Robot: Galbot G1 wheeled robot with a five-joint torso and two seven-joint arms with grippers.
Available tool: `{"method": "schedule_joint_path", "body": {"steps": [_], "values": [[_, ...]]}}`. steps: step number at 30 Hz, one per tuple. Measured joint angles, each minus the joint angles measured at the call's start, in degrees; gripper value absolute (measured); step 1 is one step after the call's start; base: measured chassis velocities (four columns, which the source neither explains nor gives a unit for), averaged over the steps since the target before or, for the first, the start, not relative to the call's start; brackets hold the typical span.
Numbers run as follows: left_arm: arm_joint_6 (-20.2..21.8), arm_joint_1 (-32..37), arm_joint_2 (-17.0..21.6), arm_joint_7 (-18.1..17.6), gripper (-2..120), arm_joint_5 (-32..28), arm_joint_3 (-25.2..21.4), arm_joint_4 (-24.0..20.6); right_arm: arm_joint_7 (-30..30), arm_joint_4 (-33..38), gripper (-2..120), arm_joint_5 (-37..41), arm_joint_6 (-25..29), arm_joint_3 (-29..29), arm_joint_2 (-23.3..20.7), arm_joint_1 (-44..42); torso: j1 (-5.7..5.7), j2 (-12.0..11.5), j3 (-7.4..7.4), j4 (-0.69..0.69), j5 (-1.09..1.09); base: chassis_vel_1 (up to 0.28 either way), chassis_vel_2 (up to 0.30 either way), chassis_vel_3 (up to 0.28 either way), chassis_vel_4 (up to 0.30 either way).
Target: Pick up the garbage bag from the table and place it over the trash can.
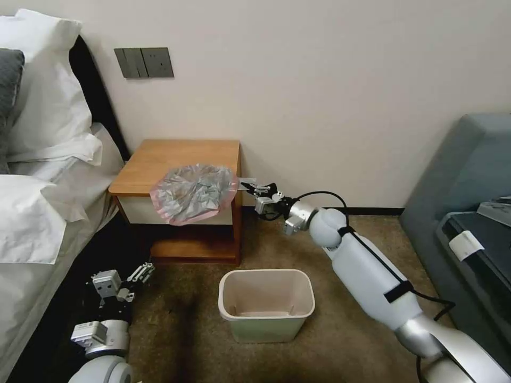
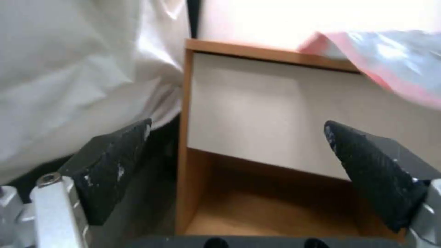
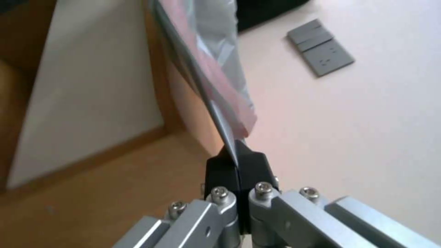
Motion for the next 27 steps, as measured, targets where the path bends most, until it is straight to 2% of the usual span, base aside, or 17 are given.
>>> {"method": "schedule_joint_path", "body": {"steps": [3, 8, 12, 18, 27], "values": [[-0.09, -0.76, -0.09, 0.01, 99, -1.82, -1.59, 0.18, -0.84, 6.10, 0, 2.79, -1.70, 1.39, -2.22, -5.33, 0.00, 0.00, 0.00, 0.01, 0.00, 0.000, 0.000, 0.000, 0.000], [0.09, -1.38, -0.37, 0.03, 99, -3.19, -3.07, 0.03, -1.06, 10.92, 0, 4.33, -2.64, 2.76, -4.68, -11.60, 0.00, 0.00, 0.00, 0.01, 0.00, 0.000, 0.000, 0.000, 0.000], [0.47, -1.57, -0.28, 0.05, 99, -3.82, -3.77, -0.05, -1.05, 15.38, 0, 4.45, -2.14, 5.14, -6.94, -20.13, 0.00, 0.00, 0.00, 0.00, 0.00, 0.000, 0.000, 0.000, 0.000], [0.51, -1.49, -0.66, 0.05, 99, -3.64, -2.86, 0.36, -0.47, 19.01, 0, 3.88, -0.33, 7.04, -9.74, -28.30, 0.00, 0.00, 0.00, 0.01, 0.00, 0.000, 0.000, 0.000, 0.000], [0.52, -1.46, -0.76, 0.04, 99, -2.97, -1.59, 0.58, -0.53, 20.59, 0, 1.75, 3.95, 11.45, -12.35, -39.12, 0.00, 0.00, 0.00, 0.00, 0.01, 0.000, 0.000, 0.000, 0.000]]}}
